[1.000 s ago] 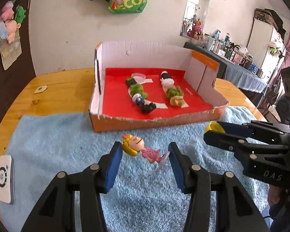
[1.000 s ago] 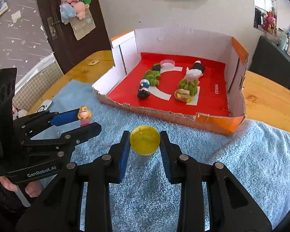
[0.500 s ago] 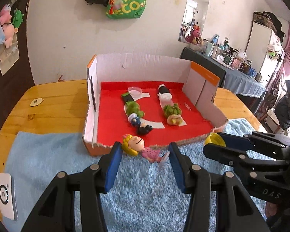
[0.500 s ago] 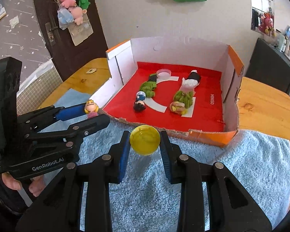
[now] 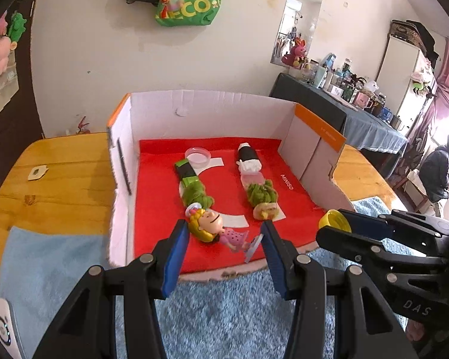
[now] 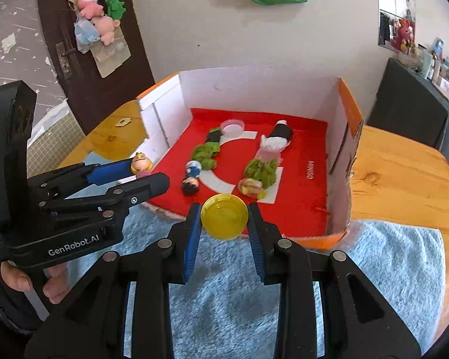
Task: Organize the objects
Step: 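Carry the yellow lid with the right tool while the left tool carries the girl figurine into the box, then lower and open the right tool on the yellow lid while the left tool releases the girl figurine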
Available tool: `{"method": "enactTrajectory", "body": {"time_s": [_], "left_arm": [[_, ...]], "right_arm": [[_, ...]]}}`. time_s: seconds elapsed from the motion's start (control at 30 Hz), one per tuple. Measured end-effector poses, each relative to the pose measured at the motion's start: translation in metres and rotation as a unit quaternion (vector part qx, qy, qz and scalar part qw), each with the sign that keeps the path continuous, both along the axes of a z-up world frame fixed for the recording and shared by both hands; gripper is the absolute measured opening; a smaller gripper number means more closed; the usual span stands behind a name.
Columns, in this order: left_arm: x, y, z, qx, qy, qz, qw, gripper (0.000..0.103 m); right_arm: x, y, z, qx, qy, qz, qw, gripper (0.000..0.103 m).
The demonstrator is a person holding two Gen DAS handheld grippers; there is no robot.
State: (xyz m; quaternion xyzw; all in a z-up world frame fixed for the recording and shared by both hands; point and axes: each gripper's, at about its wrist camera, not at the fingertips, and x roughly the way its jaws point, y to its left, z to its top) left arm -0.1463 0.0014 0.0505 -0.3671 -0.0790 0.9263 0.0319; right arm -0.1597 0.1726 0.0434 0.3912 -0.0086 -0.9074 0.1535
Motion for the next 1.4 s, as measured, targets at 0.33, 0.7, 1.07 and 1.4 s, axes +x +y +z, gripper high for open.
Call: {"method": "enactTrajectory", "body": {"time_s": [0.33,0.7,1.07,1.4], "left_arm": [[-0.036,0.012,-0.011,0.003,-0.019,-0.022,0.9996,0.051],[-0.063,0.014,-0.041,0.008,-0.062,-0.042,0.9972,0.051],[-0.072,0.008,-0.049,-0.015,-0.074,-0.031,0.9967,0.052],[-0.080,0.007,-0.057,-0.037,-0.083,-0.024,0.9956,0.052]], "right_arm": [[-0.030,0.016,-0.012,0.013,-0.020,-0.024,0.999,0.029],[-0.054,0.020,-0.032,0.037,-0.047,-0.024,0.998,0.029],[-0.074,0.015,-0.051,0.049,-0.087,-0.025,0.995,0.029],[-0.081,0.012,-0.057,0.055,-0.095,-0.025,0.994,0.029]]}}
